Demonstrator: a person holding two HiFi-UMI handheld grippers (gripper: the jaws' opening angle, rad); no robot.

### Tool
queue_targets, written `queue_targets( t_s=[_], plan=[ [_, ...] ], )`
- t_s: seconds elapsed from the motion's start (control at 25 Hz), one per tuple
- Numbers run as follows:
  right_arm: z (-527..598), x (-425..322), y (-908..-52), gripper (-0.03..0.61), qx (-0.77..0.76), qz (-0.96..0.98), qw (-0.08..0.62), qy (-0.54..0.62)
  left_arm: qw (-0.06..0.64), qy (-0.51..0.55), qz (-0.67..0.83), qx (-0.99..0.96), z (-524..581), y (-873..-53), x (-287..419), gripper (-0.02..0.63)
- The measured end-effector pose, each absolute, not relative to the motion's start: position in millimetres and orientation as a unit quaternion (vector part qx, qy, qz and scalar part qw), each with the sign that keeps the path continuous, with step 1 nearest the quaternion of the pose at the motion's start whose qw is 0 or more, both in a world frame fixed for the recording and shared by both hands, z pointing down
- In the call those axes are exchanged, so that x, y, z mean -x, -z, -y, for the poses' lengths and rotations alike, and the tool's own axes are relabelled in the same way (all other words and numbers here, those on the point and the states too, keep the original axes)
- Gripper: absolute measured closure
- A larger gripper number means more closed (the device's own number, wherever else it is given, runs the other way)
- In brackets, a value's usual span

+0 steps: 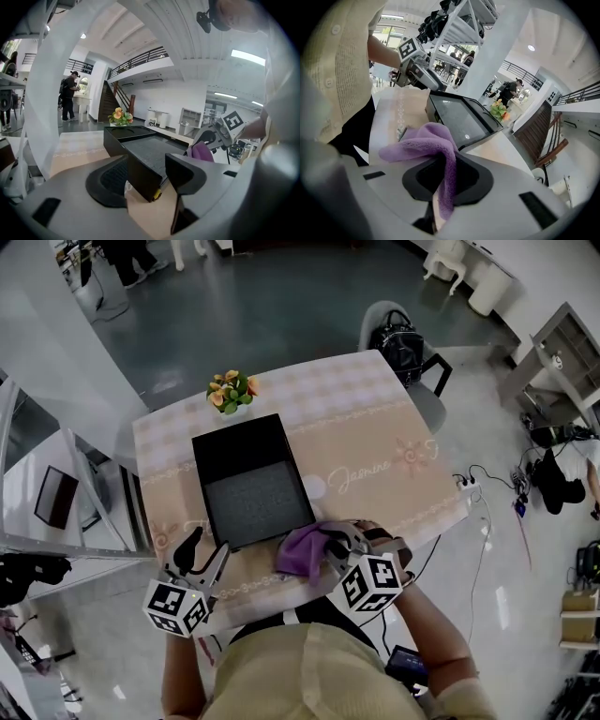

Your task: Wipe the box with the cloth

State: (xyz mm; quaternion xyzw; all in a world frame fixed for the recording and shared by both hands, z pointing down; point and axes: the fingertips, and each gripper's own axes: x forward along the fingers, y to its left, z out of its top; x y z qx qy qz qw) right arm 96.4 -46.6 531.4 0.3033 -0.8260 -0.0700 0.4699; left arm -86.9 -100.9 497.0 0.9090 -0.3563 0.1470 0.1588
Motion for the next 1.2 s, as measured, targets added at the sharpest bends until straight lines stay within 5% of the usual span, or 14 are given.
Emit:
queue_targets(
  t_s=[0.76, 1.2],
  plan=[
    [29.9, -138.0, -439.9, 0.522, -0.288, 0.879, 0.376, 0.044, 0.168, -0.169, 0.383, -0.892, 99.5, -504.8, 78.4, 0.364],
    [113.3, -201.0, -381.4, 0.522, -0.435, 0.851, 0.285, 0.071, 0.183, -0.158, 0.425, -0.872, 104.8, -510.8, 79.8, 0.365]
  ],
)
